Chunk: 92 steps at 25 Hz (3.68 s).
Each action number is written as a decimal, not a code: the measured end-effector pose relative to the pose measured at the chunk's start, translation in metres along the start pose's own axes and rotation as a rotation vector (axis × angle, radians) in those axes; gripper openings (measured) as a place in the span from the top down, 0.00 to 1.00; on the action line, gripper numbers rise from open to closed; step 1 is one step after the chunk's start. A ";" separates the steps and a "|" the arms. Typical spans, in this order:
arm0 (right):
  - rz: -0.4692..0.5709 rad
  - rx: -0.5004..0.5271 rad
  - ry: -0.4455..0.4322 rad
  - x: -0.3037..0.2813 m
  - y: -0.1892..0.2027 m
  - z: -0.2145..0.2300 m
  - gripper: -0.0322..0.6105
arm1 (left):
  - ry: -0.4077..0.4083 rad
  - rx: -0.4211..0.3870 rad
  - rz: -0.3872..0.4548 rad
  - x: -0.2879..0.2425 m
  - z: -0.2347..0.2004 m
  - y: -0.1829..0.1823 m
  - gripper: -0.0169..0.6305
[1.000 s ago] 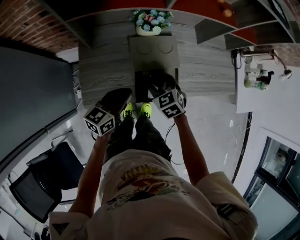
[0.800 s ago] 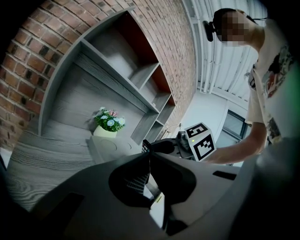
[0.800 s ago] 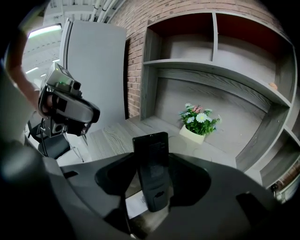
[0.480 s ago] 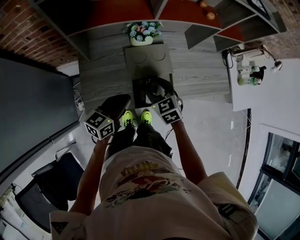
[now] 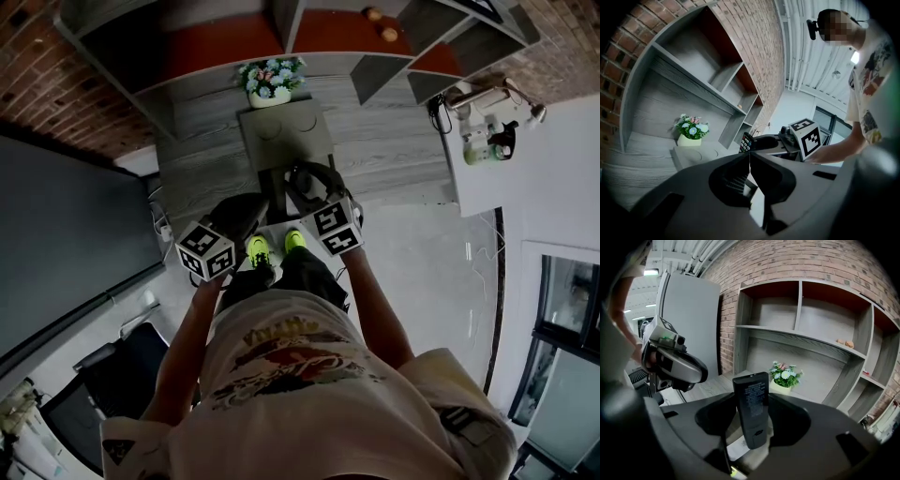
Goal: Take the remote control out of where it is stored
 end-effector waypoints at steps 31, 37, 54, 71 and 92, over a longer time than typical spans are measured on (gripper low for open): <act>-0.097 0.056 -0.068 0.028 0.064 0.125 0.61 | -0.128 0.065 0.041 -0.116 0.021 -0.016 0.96; -0.142 0.083 -0.094 0.015 0.087 0.144 0.61 | -0.173 0.092 0.052 -0.131 0.017 -0.011 0.96; -0.229 0.108 -0.096 -0.040 0.142 0.181 0.81 | -0.235 0.140 0.015 -0.147 0.004 0.008 0.96; -0.232 0.067 -0.097 -0.078 0.178 0.198 0.82 | -0.289 0.180 -0.015 -0.148 -0.006 0.025 0.96; -0.194 0.113 -0.047 -0.061 0.162 0.199 0.80 | -0.308 0.161 0.013 -0.133 0.007 0.016 0.96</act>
Point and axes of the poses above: the fingertips, and each gripper's own axes: x backward along the fingers, z to its right, y out of its underside, the point moved 7 cm from there along x, backward along the fingers, and after that the axes turned 3 degrees about -z, right-handed, at the moved point
